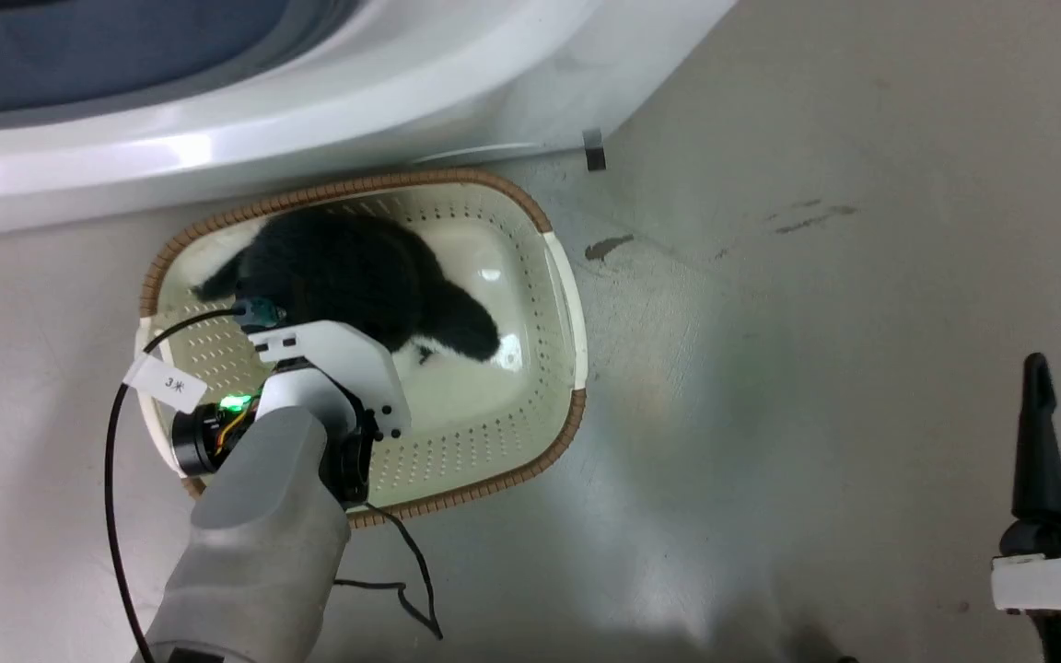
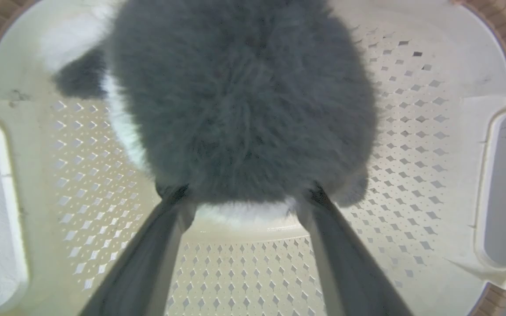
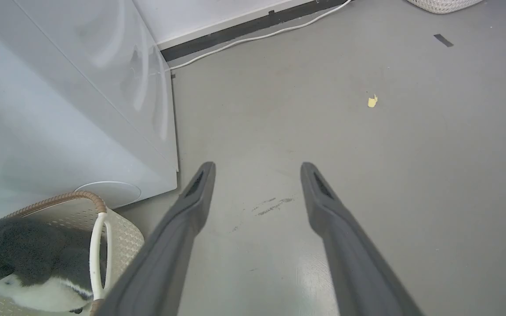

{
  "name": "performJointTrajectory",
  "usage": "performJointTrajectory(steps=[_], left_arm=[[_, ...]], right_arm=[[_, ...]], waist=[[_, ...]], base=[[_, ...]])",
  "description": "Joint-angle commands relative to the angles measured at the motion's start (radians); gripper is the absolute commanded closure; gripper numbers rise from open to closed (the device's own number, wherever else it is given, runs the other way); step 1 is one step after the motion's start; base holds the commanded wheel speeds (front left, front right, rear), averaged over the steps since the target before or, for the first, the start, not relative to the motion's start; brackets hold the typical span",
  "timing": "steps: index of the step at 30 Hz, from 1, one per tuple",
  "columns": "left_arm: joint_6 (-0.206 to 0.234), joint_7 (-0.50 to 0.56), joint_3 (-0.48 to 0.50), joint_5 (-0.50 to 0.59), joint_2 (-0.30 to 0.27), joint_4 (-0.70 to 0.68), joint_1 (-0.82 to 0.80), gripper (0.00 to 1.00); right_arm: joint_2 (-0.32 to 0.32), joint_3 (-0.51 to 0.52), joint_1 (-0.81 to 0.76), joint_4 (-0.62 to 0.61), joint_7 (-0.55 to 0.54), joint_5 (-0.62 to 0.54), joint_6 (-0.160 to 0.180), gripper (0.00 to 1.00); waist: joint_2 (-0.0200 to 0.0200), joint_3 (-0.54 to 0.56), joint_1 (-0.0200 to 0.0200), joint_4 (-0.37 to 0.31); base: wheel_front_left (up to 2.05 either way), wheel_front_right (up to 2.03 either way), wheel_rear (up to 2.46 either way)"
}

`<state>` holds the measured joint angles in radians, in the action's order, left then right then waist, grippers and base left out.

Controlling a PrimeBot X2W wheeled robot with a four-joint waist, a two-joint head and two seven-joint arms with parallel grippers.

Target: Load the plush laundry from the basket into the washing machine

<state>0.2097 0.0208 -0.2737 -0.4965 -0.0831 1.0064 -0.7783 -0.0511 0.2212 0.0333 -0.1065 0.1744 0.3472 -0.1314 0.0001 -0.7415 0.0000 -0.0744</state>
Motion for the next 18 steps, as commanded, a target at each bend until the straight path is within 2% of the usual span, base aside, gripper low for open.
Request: performJointTrajectory(steps=[1, 3, 4, 5, 9, 18], left_arm=[[0.010, -0.004, -0.006, -0.015, -0.004, 0.035, -0.026, 0.00], [0.009, -0.012, -0.014, -0.024, -0.003, 0.062, -0.046, 0.00], [0.007, -0.015, -0.018, -0.029, -0.002, 0.075, -0.056, 0.33], [0.004, -0.025, -0.022, -0.033, -0.001, 0.085, -0.066, 1.00], [-0.015, -0.053, -0.036, -0.055, 0.000, 0.134, -0.098, 1.00], [-0.057, -0.159, -0.026, -0.079, 0.008, 0.151, -0.078, 1.00]], right_arm=[[0.001, 0.010, 0.015, -0.010, 0.010, 0.012, 0.001, 0.00], [0.001, 0.019, 0.012, -0.016, 0.014, 0.019, 0.001, 0.00], [0.001, 0.023, 0.011, -0.018, 0.015, 0.022, 0.001, 0.00], [0.001, 0.027, 0.009, -0.020, 0.017, 0.025, 0.001, 0.00], [0.001, 0.036, 0.011, -0.021, 0.021, 0.036, 0.001, 0.00], [0.001, 0.025, 0.021, -0.012, 0.018, 0.028, 0.001, 0.00]], waist=[[-0.0001, -0.019, 0.0000, -0.005], [-0.0001, -0.035, 0.0000, -0.007], [-0.0001, -0.043, 0.0000, -0.006], [-0.0001, -0.051, 0.0000, -0.006], [-0.0001, -0.074, 0.0000, -0.003], [-0.0001, -0.038, 0.0000, 0.017]], base=[[0.00, 0.00, 0.00], [0.00, 0.00, 0.00], [0.00, 0.00, 0.00], [0.00, 0.00, 0.00], [0.00, 0.00, 0.00], [0.00, 0.00, 0.00]])
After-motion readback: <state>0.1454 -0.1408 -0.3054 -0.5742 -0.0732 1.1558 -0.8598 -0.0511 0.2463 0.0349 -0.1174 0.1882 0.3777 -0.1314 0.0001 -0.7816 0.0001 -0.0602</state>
